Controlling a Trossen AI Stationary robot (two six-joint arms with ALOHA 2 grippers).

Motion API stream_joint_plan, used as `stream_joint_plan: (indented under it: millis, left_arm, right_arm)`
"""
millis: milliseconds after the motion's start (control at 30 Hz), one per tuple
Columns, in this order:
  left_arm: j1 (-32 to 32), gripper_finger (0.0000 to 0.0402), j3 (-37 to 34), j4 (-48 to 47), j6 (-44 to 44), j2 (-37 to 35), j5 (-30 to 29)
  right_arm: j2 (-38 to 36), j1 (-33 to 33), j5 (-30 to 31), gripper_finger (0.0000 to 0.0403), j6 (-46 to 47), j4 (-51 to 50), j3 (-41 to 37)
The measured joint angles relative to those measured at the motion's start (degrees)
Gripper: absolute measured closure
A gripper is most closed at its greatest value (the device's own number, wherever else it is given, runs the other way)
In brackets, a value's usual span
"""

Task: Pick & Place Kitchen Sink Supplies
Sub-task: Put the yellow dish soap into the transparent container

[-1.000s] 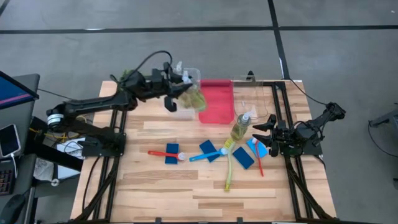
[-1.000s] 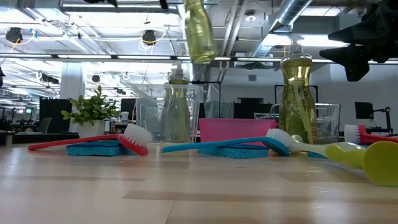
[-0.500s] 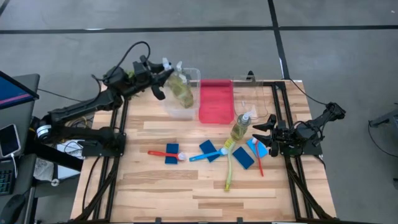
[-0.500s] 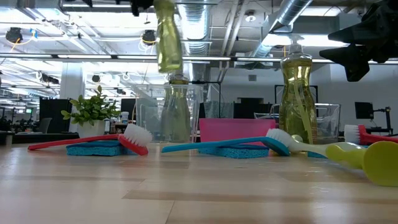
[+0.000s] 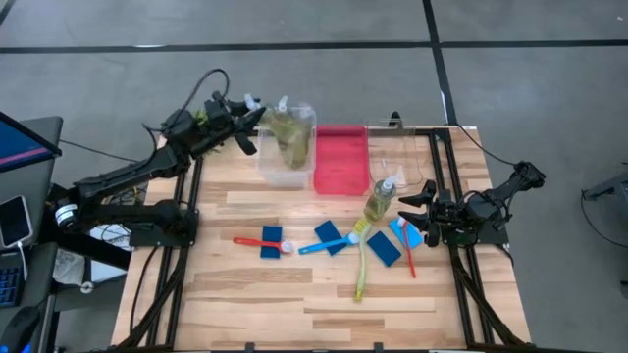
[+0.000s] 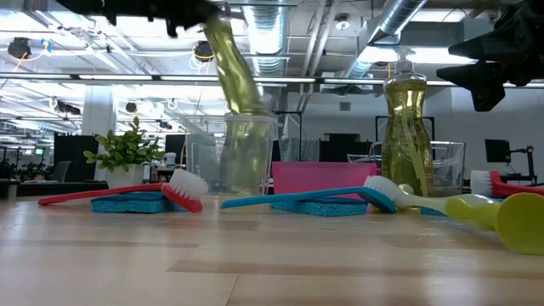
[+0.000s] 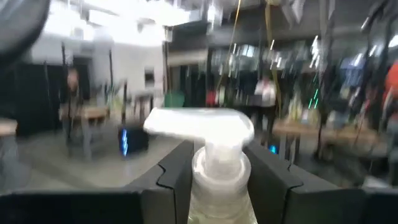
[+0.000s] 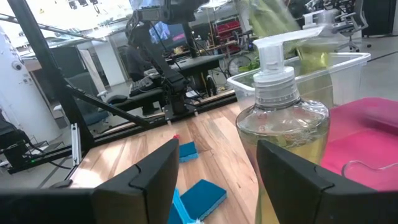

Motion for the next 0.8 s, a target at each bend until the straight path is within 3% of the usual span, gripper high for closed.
stream_joint_plan:
  millis: [100, 267, 800]
  left_arm:
    - [0.1, 0.0286, -0.9, -3.8, -0.1, 1.0, -0.1]
    - [-0.1, 0.0278, 0.0, 0.2, -0.4, 0.9, 0.5]
    - [-0.2, 0.0287, -0.2, -0.4, -0.4, 1.1, 0.3]
  right_arm:
    - [0.0, 0.0, 0.0, 0.0194, 0.0, 0.0, 0.0]
    - [0.0, 0.0, 0.1, 0.0194, 0.0, 0.0, 0.0]
    - [0.0, 0.0, 0.5, 0.0194, 0.0, 0.0, 0.0]
